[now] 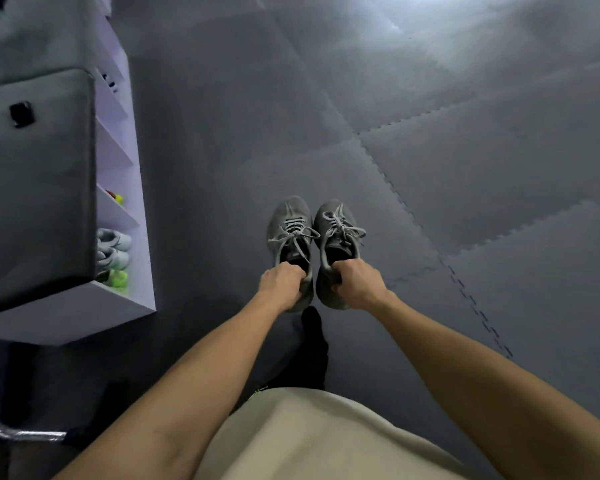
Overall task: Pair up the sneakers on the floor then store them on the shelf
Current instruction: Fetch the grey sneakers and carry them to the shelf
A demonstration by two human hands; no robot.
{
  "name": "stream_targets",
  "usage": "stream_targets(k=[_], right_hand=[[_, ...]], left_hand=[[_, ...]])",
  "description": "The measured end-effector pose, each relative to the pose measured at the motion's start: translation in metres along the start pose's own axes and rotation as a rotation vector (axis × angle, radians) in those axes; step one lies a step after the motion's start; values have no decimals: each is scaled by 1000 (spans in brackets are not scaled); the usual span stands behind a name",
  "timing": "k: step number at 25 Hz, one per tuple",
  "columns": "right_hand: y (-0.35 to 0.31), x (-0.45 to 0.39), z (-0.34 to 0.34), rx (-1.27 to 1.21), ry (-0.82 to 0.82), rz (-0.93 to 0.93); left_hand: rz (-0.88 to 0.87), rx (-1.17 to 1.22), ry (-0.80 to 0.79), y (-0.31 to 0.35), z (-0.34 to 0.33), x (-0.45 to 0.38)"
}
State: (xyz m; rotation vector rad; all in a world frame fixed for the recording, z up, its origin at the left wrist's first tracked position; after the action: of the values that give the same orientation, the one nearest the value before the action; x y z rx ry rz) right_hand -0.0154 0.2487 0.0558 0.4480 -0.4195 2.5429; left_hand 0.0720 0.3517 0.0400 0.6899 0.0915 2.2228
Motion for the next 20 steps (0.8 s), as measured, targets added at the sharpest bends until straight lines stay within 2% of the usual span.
stream_targets(k=[14,20], right_hand=[[70,-344,167,-20,-4,38],[109,-498,241,16,-27,103]], left_hand=[[36,-20,19,0,184,-338],[107,19,26,6,255,-484]])
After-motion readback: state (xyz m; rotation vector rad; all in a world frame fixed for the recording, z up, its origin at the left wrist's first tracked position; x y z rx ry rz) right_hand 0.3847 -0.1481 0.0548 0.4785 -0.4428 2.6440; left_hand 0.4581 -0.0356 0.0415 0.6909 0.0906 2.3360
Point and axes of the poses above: each hand's wrist, its own x-axis away from the middle knuckle, its own z-axis out of the back of the hand, y = z × x, the point moved 8 cm from there along -x, towards the middle knuckle, and after that the axes turned 8 degrees about x, right-handed, at the moved point
